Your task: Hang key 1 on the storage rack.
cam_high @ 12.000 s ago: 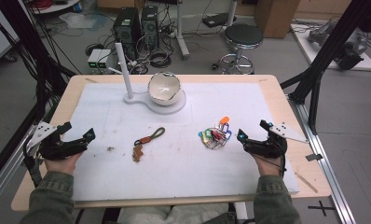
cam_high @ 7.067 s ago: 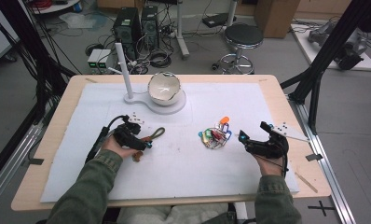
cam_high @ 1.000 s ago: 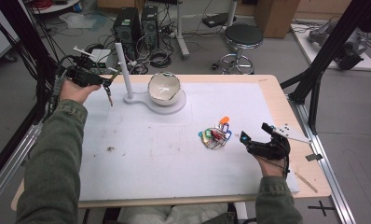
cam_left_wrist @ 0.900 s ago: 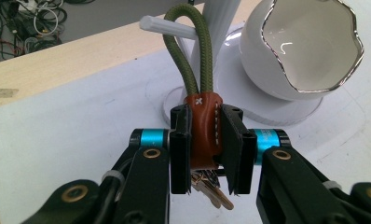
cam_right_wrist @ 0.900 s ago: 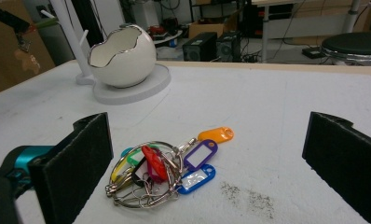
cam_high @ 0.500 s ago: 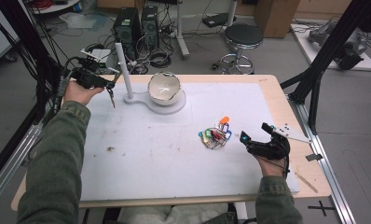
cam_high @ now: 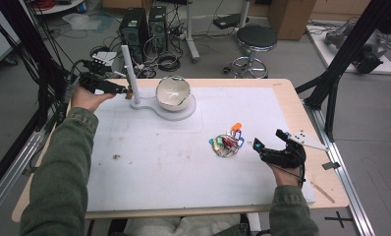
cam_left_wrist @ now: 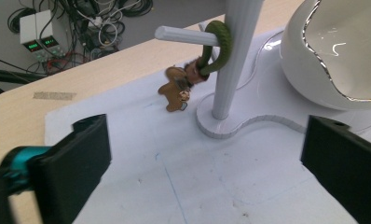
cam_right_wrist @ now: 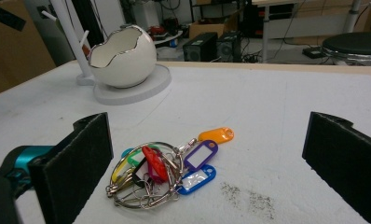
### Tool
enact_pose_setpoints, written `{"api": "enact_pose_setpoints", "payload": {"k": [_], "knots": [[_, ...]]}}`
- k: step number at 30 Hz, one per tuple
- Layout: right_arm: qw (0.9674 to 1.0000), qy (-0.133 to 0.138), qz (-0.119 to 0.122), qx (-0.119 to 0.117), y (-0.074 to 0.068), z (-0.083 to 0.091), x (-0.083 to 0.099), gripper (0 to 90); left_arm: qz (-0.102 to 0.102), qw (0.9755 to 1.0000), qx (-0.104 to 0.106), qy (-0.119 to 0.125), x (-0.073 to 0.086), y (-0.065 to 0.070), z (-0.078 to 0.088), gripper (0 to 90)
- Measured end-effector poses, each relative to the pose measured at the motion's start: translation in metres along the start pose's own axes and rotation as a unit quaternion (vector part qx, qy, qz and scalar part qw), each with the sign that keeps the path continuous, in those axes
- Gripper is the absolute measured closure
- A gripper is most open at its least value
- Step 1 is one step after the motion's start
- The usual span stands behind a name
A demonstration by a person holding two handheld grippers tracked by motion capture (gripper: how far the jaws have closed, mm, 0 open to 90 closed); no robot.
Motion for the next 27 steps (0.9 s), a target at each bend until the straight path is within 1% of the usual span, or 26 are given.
{"api": "enact_pose_setpoints", "payload": {"k": [1,5,6,9,12,14,16,19,22,24,27], "knots": [[1.0000,0.001,0.000,0.001,0.000,0.000,0.000,0.7,-0.001,1.0000,0.002,0.003,0.000,0.001,0.001,1.6],[1.0000,0.001,0.000,0.001,0.000,0.000,0.000,0.8,-0.009,0.9999,-0.001,0.009,0.000,0.004,0.006,1.6],[1.0000,0.001,0.000,0.000,0.000,0.001,0.000,0.7,-0.007,0.9999,-0.001,0.013,0.000,0.004,0.007,1.6],[1.0000,0.002,0.001,0.001,0.000,0.001,0.000,0.7,0.006,0.9996,0.010,0.024,0.003,0.002,0.010,1.6],[1.0000,0.000,-0.001,0.000,0.000,0.001,0.000,0.8,0.010,0.9995,0.012,0.029,0.008,-0.001,0.013,1.7],[1.0000,0.001,0.001,0.001,0.000,0.000,0.000,0.7,0.013,0.9992,0.009,0.036,0.011,-0.003,0.016,1.6],[1.0000,0.000,0.000,0.000,0.000,0.000,0.000,0.7,0.021,0.9986,0.020,0.043,0.014,-0.004,0.020,1.6],[1.0000,0.001,0.003,0.000,0.000,-0.001,0.000,0.7,0.018,0.9983,0.028,0.047,0.018,-0.002,0.025,1.7],[1.0000,0.000,0.002,0.000,-0.001,-0.001,0.000,0.8,0.015,0.9981,0.030,0.052,0.021,0.000,0.029,1.6],[1.0000,0.001,0.003,-0.001,-0.001,-0.002,-0.001,0.7,0.010,0.9981,0.027,0.055,0.023,0.004,0.032,1.7],[1.0000,0.000,0.003,-0.001,-0.001,-0.002,-0.001,0.8,0.005,0.9976,0.034,0.060,0.024,0.010,0.037,1.7]]}}
Point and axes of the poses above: each handheld gripper's, and its own axes: z roughly backward along the jaws, x roughly out of its underside, y roughly to its right, the point moved 3 cm from there along -z, roughly forward along the jaws, and after that the axes turned 9 degrees about z, right-handed, at the moved point
